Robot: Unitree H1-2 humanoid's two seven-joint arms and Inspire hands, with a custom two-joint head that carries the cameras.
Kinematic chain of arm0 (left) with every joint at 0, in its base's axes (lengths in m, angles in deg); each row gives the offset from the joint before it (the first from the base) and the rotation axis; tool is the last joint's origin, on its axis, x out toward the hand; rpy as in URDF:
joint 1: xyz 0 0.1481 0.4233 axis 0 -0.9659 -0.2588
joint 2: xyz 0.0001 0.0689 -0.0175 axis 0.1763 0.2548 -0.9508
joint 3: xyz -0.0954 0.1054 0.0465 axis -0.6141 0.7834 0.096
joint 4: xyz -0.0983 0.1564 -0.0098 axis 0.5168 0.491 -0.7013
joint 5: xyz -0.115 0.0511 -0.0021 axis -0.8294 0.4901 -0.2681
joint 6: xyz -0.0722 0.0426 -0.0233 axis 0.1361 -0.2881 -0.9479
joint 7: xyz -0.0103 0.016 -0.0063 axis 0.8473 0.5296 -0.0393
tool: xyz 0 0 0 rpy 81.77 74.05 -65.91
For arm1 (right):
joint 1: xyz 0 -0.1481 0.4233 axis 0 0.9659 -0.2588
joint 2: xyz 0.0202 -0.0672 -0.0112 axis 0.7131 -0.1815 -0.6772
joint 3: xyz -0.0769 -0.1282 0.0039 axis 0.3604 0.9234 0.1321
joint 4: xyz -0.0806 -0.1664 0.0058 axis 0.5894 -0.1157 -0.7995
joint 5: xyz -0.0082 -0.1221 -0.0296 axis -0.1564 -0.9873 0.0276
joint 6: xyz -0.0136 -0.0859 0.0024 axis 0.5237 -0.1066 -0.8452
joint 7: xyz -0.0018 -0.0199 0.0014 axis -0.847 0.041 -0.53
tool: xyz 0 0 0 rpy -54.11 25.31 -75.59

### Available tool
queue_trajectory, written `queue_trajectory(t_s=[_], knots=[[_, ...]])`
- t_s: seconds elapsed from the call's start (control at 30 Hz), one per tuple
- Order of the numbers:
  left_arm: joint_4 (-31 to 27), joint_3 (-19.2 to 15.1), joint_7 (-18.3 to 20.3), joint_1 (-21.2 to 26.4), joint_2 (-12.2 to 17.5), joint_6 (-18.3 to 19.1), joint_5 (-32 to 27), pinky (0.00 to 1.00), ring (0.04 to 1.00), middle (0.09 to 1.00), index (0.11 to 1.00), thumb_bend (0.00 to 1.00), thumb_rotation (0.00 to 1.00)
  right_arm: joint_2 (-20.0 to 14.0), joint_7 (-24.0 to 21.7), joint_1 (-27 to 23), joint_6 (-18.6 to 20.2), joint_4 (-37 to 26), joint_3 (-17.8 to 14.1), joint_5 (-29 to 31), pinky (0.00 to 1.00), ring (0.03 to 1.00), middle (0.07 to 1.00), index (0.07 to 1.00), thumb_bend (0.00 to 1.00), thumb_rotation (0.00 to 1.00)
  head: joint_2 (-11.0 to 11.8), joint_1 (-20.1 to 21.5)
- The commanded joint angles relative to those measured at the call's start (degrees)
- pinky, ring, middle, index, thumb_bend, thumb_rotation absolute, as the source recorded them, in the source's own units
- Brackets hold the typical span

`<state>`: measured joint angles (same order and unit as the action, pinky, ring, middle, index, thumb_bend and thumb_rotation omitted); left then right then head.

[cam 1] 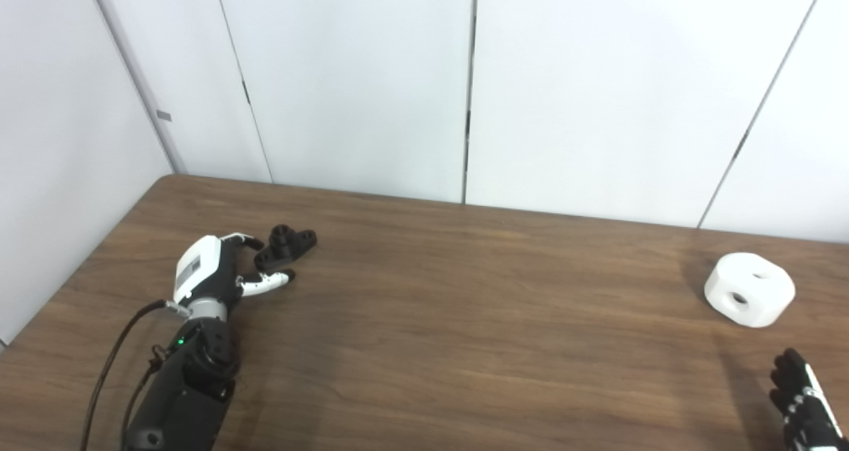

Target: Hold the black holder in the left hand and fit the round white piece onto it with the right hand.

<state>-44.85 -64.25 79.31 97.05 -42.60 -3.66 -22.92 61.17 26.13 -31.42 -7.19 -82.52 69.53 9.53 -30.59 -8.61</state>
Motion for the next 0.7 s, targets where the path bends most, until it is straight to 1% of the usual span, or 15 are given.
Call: queue_trajectory(t_s=[0.0,0.23,0.33,0.43,0.5,0.53,0.57,0.63,0.67], knots=[[0.17,0.0,-0.97,2.59,1.87,-0.9,0.15,1.0,0.943,0.886,0.683,0.87,0.25,1.96,0.55,3.9,0.3,2.52,1.19,0.26,1.0,1.0,0.994,1.0,0.62,1.0,-0.05,-0.01],[0.7,1.09,-1.08,2.7,2.43,-1.0,1.04,1.0,0.953,0.892,0.655,0.87,0.25,1.99,0.74,4.03,0.78,2.16,1.24,0.0,1.0,1.0,0.991,1.0,0.61,1.0,-0.12,0.1],[1.32,1.54,-1.61,2.78,2.63,-1.4,1.08,1.0,0.955,0.89,0.635,0.86,0.24,2.08,0.88,3.98,0.4,2.28,1.21,-0.15,1.0,0.997,0.987,1.0,0.6,1.0,-0.12,0.1],[2.17,1.81,-2.36,2.94,2.65,-1.97,0.9,1.0,0.954,0.886,0.618,0.85,0.22,2.08,0.9,4.08,0.93,2.01,1.22,0.0,1.0,0.992,0.986,1.0,0.59,1.0,-0.26,0.11],[2.68,1.49,-3.42,2.92,2.38,-3.16,0.35,1.0,0.949,0.875,0.591,0.84,0.18,2.04,0.76,4.2,0.93,1.91,1.19,0.34,1.0,0.995,0.987,1.0,0.6,1.0,-0.26,0.11],[2.88,1.35,-3.98,2.89,2.23,-3.79,0.18,1.0,0.945,0.868,0.532,0.65,0.11,2.01,0.7,4.24,0.89,1.89,1.17,0.44,1.0,0.994,0.988,1.0,0.6,1.0,-0.37,0.09],[3.25,1.31,-4.72,2.91,2.1,-4.49,0.18,1.0,0.943,0.86,0.512,0.59,0.09,1.98,0.7,4.21,0.85,2.01,1.13,0.49,1.0,0.993,0.989,1.0,0.6,1.0,-0.39,0.1],[4.22,1.28,-6.06,3.05,1.92,-5.82,0.2,1.0,0.927,0.834,0.493,0.54,0.06,1.96,0.71,4.17,0.96,2.08,1.1,0.61,1.0,0.993,0.99,1.0,0.61,1.0,-0.37,0.09],[4.58,1.25,-6.53,3.12,1.84,-6.29,0.21,0.99,0.921,0.824,0.49,0.53,0.06,1.95,0.73,4.18,1.07,2.0,1.12,0.6,1.0,0.994,0.991,1.0,0.61,1.0,-0.37,0.09]])
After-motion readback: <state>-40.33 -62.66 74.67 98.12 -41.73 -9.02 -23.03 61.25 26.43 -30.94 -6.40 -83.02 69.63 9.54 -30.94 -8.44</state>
